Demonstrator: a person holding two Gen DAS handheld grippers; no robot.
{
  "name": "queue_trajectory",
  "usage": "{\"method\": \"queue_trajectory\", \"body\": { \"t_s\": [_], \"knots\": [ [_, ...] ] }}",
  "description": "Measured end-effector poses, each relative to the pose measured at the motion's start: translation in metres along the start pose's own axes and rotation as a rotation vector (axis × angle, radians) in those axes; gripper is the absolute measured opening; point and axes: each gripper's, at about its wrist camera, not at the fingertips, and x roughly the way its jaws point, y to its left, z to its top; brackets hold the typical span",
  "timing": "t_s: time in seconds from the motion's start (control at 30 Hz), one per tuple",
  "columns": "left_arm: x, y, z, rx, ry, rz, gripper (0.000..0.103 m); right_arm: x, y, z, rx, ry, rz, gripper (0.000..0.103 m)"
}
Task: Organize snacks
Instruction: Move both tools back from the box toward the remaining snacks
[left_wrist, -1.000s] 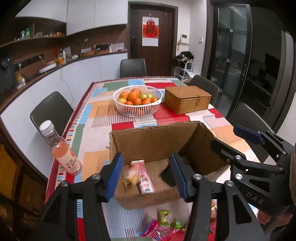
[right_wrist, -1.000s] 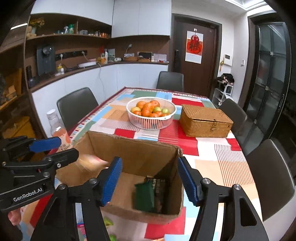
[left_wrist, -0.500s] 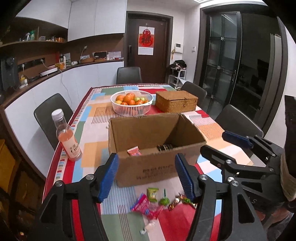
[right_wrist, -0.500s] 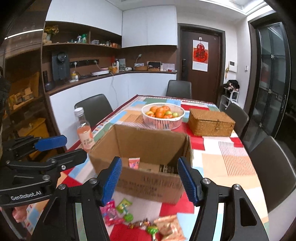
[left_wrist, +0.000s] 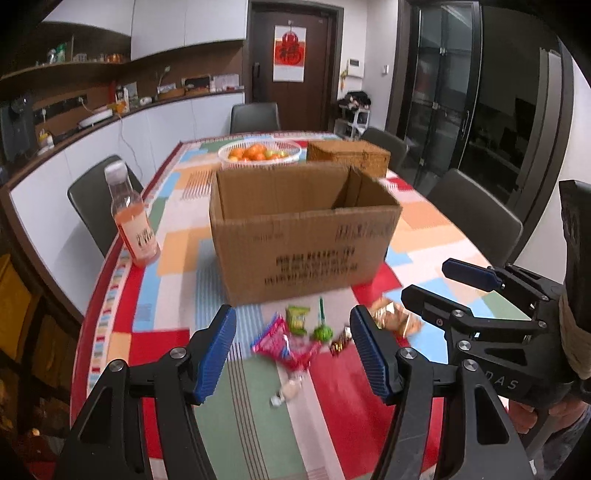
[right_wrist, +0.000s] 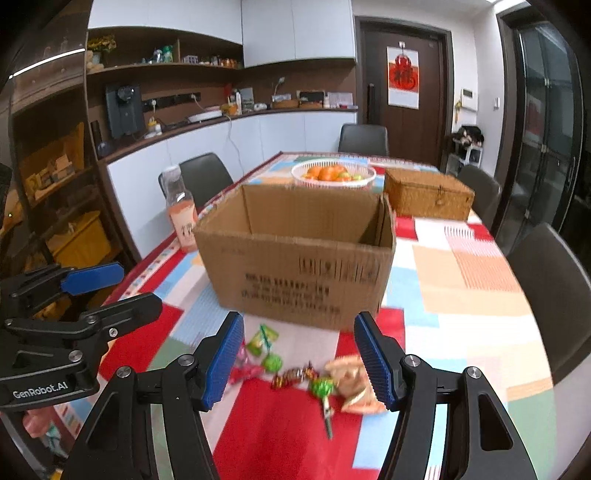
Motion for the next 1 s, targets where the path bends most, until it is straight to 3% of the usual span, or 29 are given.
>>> {"method": "queue_trajectory", "body": {
  "t_s": [0.3,0.7,1.0],
  "knots": [
    [0.026,0.003,-0.038,-0.018,0.134,-0.001,0.063,0.022,-0.002,-0.033,0.045,0.118,0.014,0.063],
    [0.060,0.005,-0.068,-0.014,0.234,0.015,0.063,0.055,-0.009,-0.061,0.059,0.235,-0.005,0.063],
    [0.091,0.007,-0.077,-0.024,0.302,-0.001,0.058,0.080,-0.022,-0.069,0.090,0.308,-0.014,0.053]
  ]
}}
